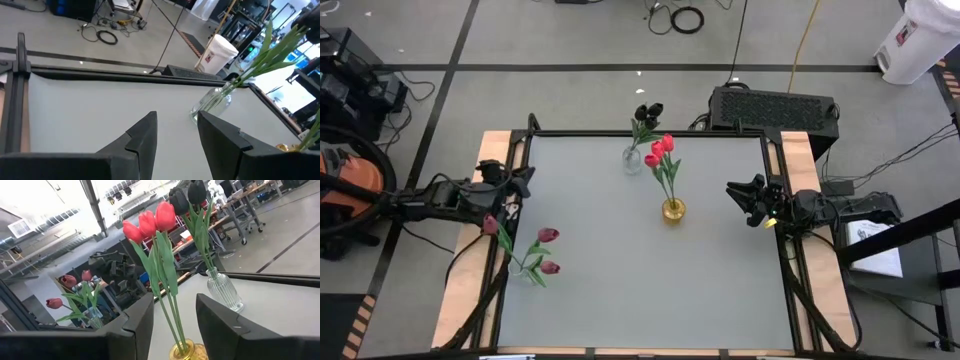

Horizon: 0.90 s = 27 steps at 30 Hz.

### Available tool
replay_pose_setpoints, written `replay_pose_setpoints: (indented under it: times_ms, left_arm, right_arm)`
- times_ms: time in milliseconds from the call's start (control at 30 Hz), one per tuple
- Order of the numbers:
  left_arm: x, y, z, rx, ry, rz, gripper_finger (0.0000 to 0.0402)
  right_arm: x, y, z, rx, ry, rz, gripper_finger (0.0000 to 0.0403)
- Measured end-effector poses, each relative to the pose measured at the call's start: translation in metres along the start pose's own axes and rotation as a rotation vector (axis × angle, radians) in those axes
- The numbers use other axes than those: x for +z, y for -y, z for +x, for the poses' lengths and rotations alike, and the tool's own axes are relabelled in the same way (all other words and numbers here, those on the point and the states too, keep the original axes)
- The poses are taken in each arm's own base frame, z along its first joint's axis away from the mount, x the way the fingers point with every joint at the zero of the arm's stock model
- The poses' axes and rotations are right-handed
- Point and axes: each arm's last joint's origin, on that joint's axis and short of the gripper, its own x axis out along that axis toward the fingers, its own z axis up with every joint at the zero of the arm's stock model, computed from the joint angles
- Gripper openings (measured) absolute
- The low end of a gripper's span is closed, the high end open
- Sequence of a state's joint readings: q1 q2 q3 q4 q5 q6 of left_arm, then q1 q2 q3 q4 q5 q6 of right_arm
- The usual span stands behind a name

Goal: Sort flowers into vase by color
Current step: Return to Home Position

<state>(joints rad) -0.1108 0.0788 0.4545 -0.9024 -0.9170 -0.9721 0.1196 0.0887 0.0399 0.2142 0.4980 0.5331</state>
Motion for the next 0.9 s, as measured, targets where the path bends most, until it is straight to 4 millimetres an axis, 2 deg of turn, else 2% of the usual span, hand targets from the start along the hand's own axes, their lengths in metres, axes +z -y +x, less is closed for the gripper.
replay_pose_setpoints:
  times_ms: [500, 900]
  left_arm:
    - [-0.032, -0.011, 0.015, 0.033, -0.047, -0.065, 0.0148]
    - [-0.050, -0.016, 0.024, 0.062, -0.074, -0.061, 0.0148]
  right_arm:
    - [-0.001, 0.001, 0.000, -0.006, -0.014, 0.008, 0.0139]
    - [-0.005, 0.003, 0.000, -0.025, -0.044, 0.024, 0.0139]
